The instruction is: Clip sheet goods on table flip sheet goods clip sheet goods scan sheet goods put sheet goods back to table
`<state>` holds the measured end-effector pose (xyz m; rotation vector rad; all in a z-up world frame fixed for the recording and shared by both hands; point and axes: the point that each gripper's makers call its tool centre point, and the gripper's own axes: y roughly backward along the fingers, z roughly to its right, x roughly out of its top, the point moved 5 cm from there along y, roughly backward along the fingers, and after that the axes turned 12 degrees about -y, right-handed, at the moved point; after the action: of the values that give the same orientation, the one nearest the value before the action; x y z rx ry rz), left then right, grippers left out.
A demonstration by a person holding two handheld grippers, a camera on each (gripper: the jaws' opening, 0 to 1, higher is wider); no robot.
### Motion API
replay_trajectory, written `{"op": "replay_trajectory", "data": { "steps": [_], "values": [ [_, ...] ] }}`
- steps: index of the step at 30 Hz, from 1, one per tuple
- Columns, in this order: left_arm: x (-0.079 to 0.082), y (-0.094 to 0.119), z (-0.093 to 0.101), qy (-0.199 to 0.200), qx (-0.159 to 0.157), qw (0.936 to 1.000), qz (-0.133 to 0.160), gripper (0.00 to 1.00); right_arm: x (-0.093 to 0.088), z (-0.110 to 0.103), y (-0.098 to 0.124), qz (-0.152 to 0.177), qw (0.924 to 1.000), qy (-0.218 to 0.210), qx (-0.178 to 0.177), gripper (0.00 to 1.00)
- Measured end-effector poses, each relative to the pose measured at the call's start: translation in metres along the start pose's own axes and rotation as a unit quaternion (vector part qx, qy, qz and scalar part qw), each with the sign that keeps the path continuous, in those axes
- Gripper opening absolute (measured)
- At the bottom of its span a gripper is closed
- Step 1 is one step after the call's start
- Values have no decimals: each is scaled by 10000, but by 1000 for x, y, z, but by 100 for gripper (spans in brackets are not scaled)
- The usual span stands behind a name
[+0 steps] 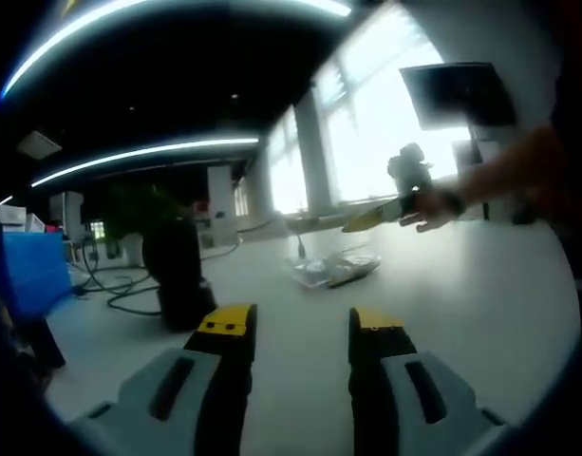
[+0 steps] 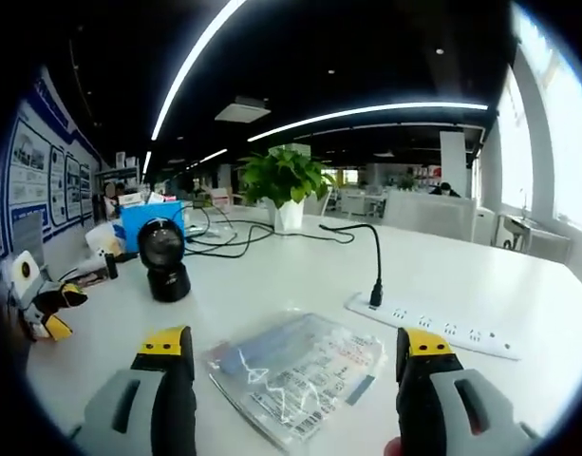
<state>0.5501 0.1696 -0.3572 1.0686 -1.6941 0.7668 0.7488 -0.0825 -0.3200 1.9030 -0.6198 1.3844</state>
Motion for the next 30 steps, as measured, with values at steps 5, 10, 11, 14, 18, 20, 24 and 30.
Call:
{"op": "replay_trajectory", "data": {
  "steps": [5,10,11,14,18,20,24,30],
  "values": [
    [0,0,0,-30,2,10000,-35,31,10,-7,18,197,9998,-26,38,81],
    [3,2,1,30,-52,10000,57,31,12,-12,38,355,9994,36,24,80],
    [2,2,2,-21,-45,10000,29,31,11,-13,40,366,9993,36,19,80],
    [3,2,2,-62,-68,10000,35,31,6,-14,48,393,9992,84,0,79],
    [3,2,2,-56,-86,9999,44,31,2,-15,64,506,9987,34,-30,79],
    [4,2,3,-57,-99,9999,49,32,2,-15,74,578,9983,-12,-55,78],
    [6,2,4,-3,-156,9998,124,32,2,-11,93,719,9973,-122,-121,77],
    [7,1,7,-118,-194,9997,88,32,5,-9,125,880,9958,-109,-221,77]
  ]
}}
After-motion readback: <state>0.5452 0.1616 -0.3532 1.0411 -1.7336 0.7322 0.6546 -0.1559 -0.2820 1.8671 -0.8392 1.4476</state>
